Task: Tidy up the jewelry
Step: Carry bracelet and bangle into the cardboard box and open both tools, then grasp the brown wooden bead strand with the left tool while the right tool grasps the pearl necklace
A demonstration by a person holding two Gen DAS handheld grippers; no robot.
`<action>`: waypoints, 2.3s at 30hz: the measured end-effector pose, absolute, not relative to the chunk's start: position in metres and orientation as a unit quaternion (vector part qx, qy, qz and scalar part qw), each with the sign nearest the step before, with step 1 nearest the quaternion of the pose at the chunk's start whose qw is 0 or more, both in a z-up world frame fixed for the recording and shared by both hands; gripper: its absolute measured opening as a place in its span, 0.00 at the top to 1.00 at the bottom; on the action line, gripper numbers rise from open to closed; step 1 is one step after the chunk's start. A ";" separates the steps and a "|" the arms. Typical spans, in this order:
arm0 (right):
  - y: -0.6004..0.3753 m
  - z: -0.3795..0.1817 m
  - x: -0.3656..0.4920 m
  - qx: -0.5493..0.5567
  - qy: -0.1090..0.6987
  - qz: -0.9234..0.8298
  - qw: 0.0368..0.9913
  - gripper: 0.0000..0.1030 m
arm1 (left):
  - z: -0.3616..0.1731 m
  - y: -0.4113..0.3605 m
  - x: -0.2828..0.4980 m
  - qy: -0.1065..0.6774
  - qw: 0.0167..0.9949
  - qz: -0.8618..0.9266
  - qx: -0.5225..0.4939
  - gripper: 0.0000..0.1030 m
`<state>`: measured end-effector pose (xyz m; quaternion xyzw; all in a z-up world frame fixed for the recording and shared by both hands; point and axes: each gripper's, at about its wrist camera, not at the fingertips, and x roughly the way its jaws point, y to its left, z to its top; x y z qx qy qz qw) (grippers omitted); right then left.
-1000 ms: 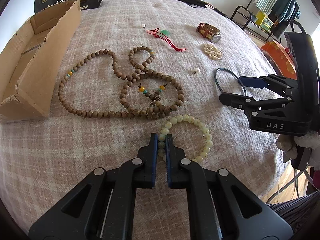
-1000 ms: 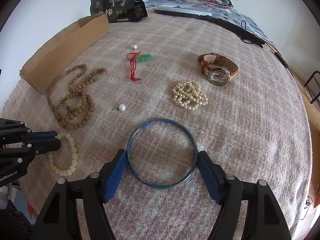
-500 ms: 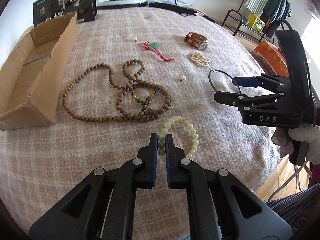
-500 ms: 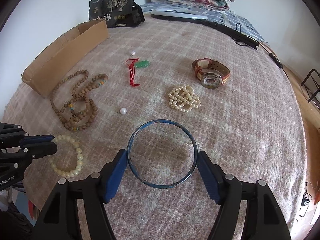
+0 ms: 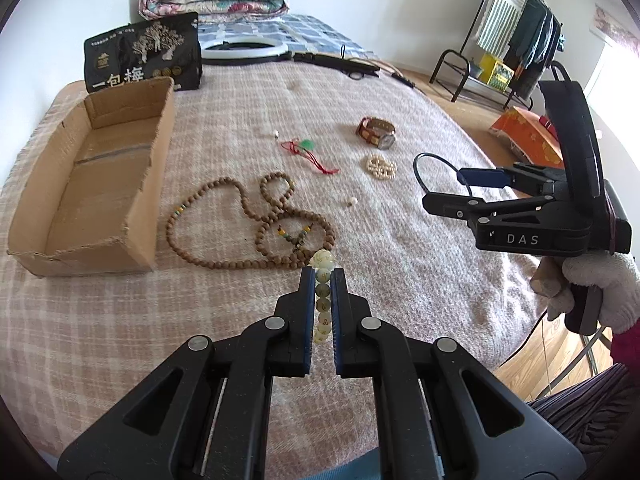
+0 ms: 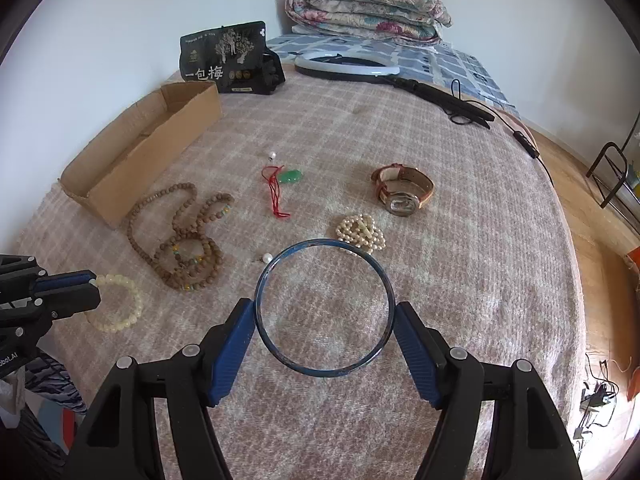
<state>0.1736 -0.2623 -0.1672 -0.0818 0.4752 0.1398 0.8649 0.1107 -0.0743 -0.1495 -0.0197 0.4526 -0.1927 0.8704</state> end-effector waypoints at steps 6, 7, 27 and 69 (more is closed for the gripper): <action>-0.240 -0.142 0.171 -0.074 0.455 0.147 0.875 0.29 | -0.122 -0.044 0.107 0.426 0.885 -0.183 -0.041 0.95; -0.236 -0.138 0.171 -0.072 0.452 0.149 0.877 0.29 | -0.117 -0.039 0.109 0.422 0.888 -0.180 -0.044 0.95; -0.130 -0.101 0.225 -0.055 0.423 0.218 0.878 0.29 | -0.079 0.100 0.158 0.389 0.914 -0.071 -0.092 0.95; -0.038 -0.120 0.301 -0.038 0.419 0.248 0.873 0.15 | -0.100 0.126 0.187 0.403 0.909 -0.030 -0.098 0.59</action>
